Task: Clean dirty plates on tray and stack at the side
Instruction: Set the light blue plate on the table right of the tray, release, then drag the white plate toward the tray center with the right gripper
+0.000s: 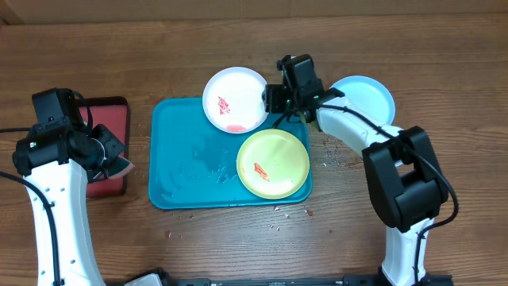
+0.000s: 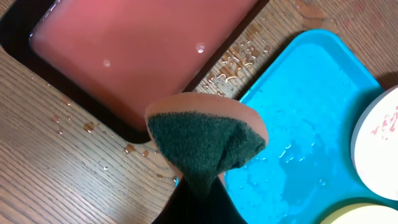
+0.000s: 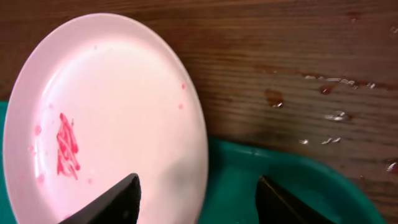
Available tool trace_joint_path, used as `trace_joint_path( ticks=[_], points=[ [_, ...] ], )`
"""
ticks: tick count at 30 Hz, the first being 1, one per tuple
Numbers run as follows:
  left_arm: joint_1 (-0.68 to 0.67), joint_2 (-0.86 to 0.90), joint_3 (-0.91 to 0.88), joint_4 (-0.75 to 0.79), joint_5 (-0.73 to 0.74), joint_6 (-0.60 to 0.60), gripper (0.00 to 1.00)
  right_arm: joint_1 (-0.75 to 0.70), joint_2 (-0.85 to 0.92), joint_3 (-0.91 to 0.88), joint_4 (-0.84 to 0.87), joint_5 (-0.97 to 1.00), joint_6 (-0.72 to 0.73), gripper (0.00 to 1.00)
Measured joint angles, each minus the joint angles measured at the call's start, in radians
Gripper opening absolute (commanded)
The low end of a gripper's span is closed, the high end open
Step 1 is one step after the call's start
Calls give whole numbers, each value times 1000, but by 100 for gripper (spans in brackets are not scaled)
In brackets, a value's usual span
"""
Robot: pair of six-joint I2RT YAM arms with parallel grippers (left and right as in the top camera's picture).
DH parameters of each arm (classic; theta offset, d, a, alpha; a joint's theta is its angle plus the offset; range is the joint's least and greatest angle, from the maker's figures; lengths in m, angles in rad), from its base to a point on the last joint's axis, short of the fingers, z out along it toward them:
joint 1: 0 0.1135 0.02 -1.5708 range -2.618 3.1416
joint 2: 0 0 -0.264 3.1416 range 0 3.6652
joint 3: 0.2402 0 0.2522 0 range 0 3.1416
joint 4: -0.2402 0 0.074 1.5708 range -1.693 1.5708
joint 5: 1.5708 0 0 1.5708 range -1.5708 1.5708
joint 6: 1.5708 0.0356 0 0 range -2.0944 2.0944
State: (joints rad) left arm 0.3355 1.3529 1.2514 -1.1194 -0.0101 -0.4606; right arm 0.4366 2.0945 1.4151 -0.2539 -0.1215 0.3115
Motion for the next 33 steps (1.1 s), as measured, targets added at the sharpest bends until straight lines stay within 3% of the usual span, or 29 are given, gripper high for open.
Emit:
trace_joint_path(
  ticks=[3,17,19,26,33],
  points=[
    [0,0,0,2,0,0,4,15,1,0,0,3,1,45],
    [0,0,0,2,18,0,4,48,3,0,-61,54,33,45],
    [0,0,0,2,18,0,4,48,6,0,-60,64,41,39],
    [0,0,0,6,18,0,4,56,13,0,-71,78,122,33],
    [0,0,0,6,18,0,4,117,14,0,-56,73,151,16]
  ],
)
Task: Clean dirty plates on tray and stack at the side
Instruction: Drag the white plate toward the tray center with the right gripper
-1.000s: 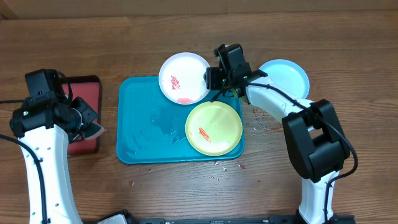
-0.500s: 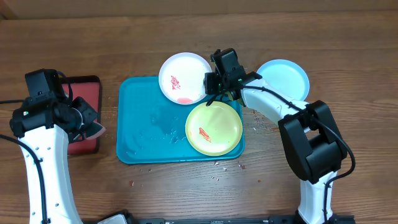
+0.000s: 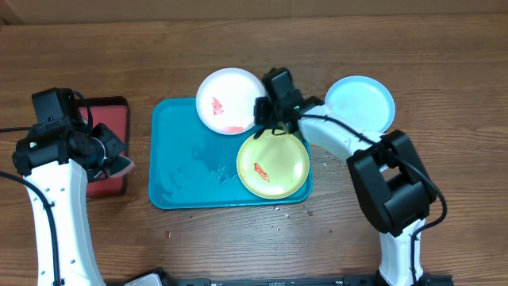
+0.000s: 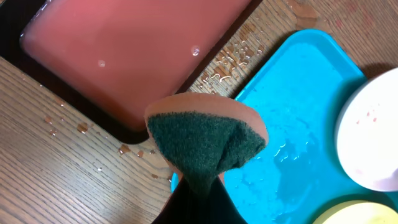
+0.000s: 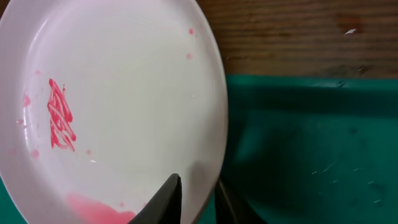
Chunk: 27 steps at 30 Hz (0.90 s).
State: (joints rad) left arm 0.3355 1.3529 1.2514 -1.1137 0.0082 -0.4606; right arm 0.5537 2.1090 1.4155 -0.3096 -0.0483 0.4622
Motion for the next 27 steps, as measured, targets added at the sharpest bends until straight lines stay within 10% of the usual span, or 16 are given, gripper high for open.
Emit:
trace_joint_path(
  ticks=[13,19,27],
  points=[
    [0,0,0,0,0,0,4,117,-5,2,-169,-105,8,10],
    [0,0,0,0,0,0,4,127,-58,0,-171,-109,4,39],
    [0,0,0,0,4,0,4,127,-94,0,18,-108,-143,46]
  ],
)
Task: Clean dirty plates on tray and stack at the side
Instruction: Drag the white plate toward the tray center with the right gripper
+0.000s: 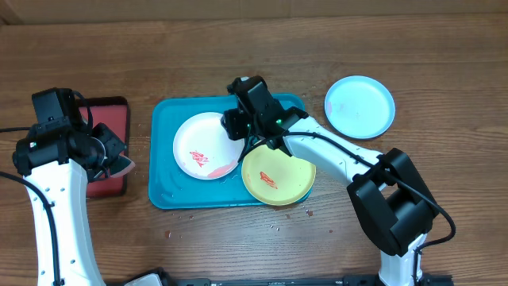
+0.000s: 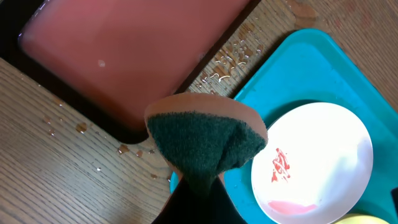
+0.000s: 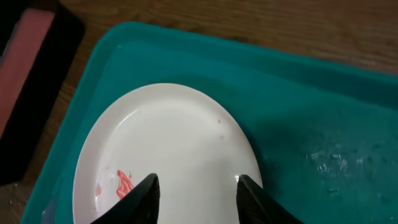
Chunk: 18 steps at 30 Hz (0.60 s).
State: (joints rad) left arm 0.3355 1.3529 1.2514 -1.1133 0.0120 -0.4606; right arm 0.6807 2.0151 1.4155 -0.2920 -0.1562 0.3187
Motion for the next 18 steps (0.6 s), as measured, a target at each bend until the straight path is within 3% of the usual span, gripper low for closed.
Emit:
trace_joint_path(
  ticks=[3,10,18],
  points=[
    [0,0,0,0,0,0,4,0,6,0,63,4,-109,51],
    [0,0,-14,21,0,0,4,0,102,-1,138,55,-253,52],
    [0,0,-35,36,0,2,4,0,154,0,185,58,-300,55]
  ],
)
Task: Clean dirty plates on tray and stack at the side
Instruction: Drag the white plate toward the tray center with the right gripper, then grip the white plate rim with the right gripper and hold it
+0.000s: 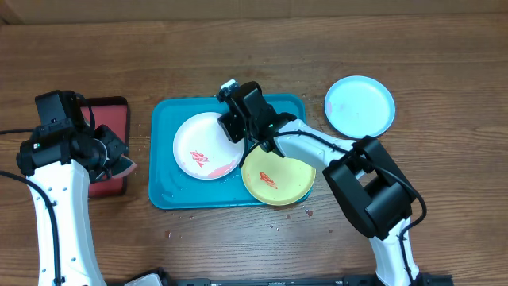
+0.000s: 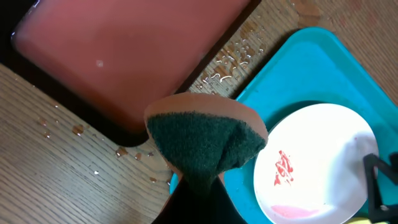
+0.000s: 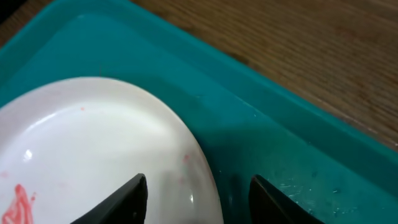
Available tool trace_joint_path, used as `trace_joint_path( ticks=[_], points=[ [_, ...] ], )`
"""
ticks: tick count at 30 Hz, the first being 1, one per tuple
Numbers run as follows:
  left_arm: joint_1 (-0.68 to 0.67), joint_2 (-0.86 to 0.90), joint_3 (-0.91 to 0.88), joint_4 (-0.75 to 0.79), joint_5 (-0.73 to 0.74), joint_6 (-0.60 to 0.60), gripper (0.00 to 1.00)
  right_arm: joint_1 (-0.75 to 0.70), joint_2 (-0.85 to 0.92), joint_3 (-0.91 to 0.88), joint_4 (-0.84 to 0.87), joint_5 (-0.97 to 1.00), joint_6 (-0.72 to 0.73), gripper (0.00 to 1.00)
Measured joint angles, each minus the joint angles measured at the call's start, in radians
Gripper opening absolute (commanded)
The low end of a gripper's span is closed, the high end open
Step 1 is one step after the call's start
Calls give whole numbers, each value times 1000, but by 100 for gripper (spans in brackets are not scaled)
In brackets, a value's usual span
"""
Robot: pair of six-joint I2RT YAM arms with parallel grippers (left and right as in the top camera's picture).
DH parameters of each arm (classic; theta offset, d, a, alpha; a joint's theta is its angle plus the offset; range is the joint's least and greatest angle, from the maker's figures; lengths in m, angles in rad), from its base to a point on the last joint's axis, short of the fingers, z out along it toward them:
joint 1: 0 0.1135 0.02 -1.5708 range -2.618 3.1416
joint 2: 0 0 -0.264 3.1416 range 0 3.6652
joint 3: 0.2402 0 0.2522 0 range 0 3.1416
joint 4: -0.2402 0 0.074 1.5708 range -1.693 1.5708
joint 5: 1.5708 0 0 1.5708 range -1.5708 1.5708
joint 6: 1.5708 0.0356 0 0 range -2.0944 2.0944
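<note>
A white plate (image 1: 205, 145) with red smears lies on the left half of the teal tray (image 1: 171, 187). A yellow plate (image 1: 278, 176) with a red smear sits at the tray's front right, overhanging its edge. My right gripper (image 1: 236, 127) is open, its fingers straddling the white plate's (image 3: 93, 149) right rim without holding it. My left gripper (image 2: 198, 183) is shut on a green-and-orange sponge (image 2: 205, 140), hovering by the tray's left edge. A clean light blue plate (image 1: 359, 106) rests on the table to the right.
A black container of pink liquid (image 1: 107, 143) stands left of the tray, under and behind the sponge. Water drops and crumbs lie on the wood around the tray (image 2: 298, 81). The tray's raised rim (image 3: 298, 155) runs just beyond the right gripper.
My right gripper's fingers stand wider apart and sit closer over the white plate's right rim. The white plate lies in the same spot. The left arm and sponge have barely shifted.
The white plate first sat at the tray's far edge with my right gripper open at its rim. Then the gripper was shut on that rim. Then the plate lay on the tray's left half with the fingers parted, as now. The left gripper held the sponge throughout.
</note>
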State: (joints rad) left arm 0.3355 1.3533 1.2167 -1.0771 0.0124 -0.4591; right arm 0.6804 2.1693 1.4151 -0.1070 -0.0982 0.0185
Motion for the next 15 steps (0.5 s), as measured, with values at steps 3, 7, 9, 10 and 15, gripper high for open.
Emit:
trace_joint_path(
  ticks=[3,7,9,10,15],
  points=[
    [0,0,0,2,0,7,4,0,14,11,-76,-4,0,55],
    [0,0,0,5,0,14,4,-1,16,86,-201,-7,1,55],
    [0,0,0,5,0,14,4,-2,16,118,-222,-9,0,54],
    [0,0,0,5,0,15,4,-3,16,129,-223,-10,0,53],
    [0,0,0,5,0,18,4,-13,24,138,-237,-26,1,51]
  ],
)
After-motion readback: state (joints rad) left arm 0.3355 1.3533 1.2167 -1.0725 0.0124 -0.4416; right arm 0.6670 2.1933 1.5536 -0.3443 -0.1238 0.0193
